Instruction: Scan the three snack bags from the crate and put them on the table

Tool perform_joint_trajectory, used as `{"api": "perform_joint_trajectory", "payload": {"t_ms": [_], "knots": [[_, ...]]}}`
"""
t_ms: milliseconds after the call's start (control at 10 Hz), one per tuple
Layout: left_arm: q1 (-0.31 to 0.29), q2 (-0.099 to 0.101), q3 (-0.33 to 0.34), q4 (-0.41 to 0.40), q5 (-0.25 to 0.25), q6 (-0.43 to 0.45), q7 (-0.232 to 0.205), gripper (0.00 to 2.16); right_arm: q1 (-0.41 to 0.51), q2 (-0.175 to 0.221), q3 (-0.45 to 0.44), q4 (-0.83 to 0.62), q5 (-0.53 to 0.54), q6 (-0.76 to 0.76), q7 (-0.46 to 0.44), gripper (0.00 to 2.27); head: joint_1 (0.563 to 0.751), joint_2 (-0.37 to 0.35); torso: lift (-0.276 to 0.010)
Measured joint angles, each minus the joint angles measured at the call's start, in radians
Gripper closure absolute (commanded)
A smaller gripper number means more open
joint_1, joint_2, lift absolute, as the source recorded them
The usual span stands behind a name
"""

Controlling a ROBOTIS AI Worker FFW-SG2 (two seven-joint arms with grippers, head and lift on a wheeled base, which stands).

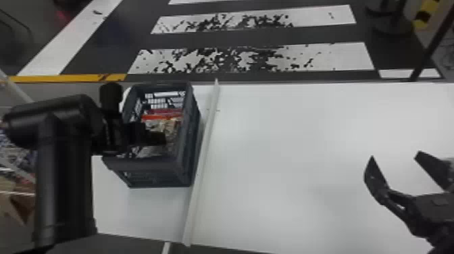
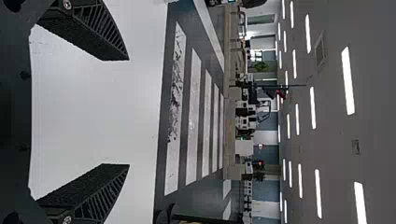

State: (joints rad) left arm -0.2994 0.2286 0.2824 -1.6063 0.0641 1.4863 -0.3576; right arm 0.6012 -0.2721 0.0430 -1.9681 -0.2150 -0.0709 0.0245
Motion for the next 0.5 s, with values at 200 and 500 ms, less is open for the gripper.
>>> {"api": "perform_joint_trajectory", "payload": {"t_ms": [200, 500], "knots": [[0.043, 0.0, 0.04, -0.027, 0.025, -0.025, -0.009, 2.12, 0.003, 0.001, 0.002, 0.0, -0.008, -0.002, 0.001, 0.06, 0.695, 0.178, -0.094], [0.154, -0.005, 0.107, -0.227, 0.091, -0.012, 0.007, 2.12, 0.014, 0.005, 0.009, -0.011, -0.01, -0.003, 0.002, 0.05, 0.695, 0.203, -0.094]]}}
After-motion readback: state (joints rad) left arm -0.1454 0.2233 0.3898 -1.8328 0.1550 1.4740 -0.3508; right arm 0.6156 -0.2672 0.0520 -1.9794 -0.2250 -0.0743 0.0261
